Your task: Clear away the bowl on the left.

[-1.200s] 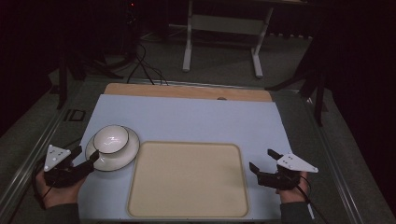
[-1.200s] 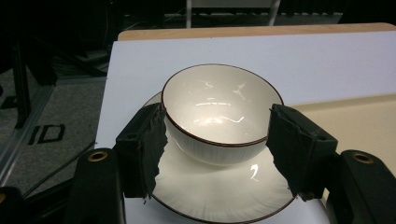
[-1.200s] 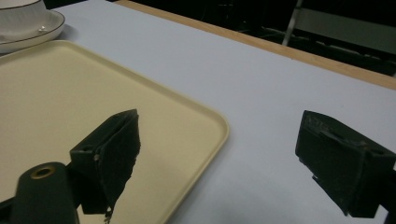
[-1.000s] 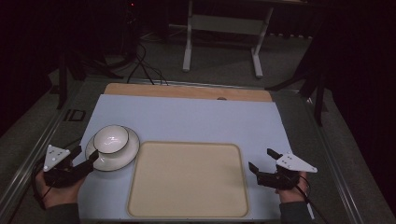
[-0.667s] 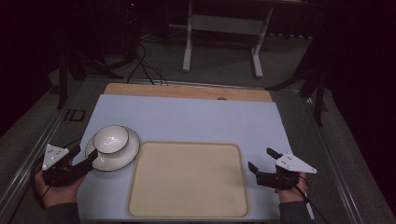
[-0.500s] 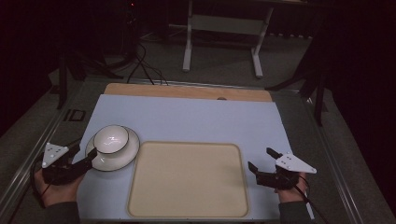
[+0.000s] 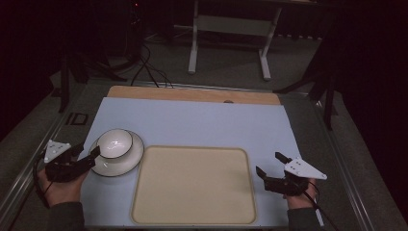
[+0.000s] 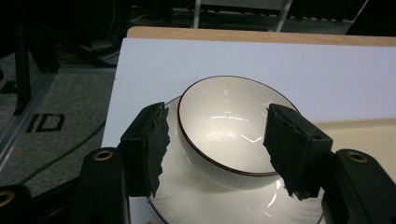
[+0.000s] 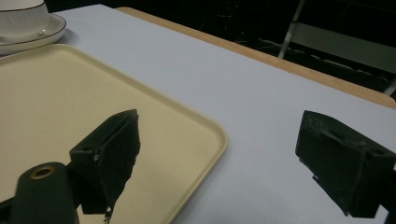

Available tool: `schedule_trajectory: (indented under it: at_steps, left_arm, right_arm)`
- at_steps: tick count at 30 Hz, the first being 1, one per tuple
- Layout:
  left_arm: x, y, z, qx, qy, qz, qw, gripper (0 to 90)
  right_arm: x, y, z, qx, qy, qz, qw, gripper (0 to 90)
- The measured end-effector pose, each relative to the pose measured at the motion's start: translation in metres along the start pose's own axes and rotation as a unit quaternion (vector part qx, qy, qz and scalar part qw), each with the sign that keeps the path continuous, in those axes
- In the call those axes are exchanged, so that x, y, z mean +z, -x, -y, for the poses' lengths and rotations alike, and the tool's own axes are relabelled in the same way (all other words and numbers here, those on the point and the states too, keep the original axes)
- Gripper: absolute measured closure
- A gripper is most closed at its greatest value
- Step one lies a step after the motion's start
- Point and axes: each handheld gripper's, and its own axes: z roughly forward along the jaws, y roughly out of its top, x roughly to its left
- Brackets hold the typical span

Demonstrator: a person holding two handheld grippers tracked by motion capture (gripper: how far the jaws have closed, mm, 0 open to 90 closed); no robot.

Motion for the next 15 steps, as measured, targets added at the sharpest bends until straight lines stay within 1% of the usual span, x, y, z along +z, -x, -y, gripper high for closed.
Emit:
schedule_trajectory:
  at_steps: [7, 8, 9, 10, 11, 12, 15]
  left_arm:
    - [0.01, -0.002, -0.002, -0.001, -0.008, -0.002, 1.0, 39.3]
    - [0.014, -0.002, -0.002, -0.001, -0.011, -0.005, 0.9999, 39.0]
    - [0.014, -0.002, -0.002, -0.001, -0.011, -0.005, 0.9999, 38.8]
    - [0.018, -0.002, -0.003, 0.002, -0.014, -0.013, 0.9998, 38.9]
    - [0.018, -0.002, -0.003, 0.002, -0.014, -0.013, 0.9998, 39.0]
    - [0.022, -0.002, -0.003, 0.004, -0.021, -0.015, 0.9997, 39.4]
    - [0.026, -0.002, -0.003, 0.0, -0.025, -0.019, 0.9995, 38.7]
  right_arm:
    - [0.0, 0.0, 0.0, -0.001, 0.001, 0.001, 1.0, 13.4]
    - [0.0, 0.0, 0.0, -0.001, 0.001, 0.001, 1.0, 13.4]
    - [0.0, 0.0, 0.0, -0.001, 0.001, 0.001, 1.0, 13.4]
    - [0.0, 0.0, 0.0, -0.002, 0.002, 0.001, 1.0, 13.4]
    - [0.0, 0.0, 0.0, -0.002, 0.002, 0.001, 1.0, 13.4]
    - [0.0, 0.0, 0.0, -0.002, 0.001, 0.0, 1.0, 13.4]
    - [0.0, 0.0, 0.0, -0.002, 0.001, -0.001, 1.0, 13.4]
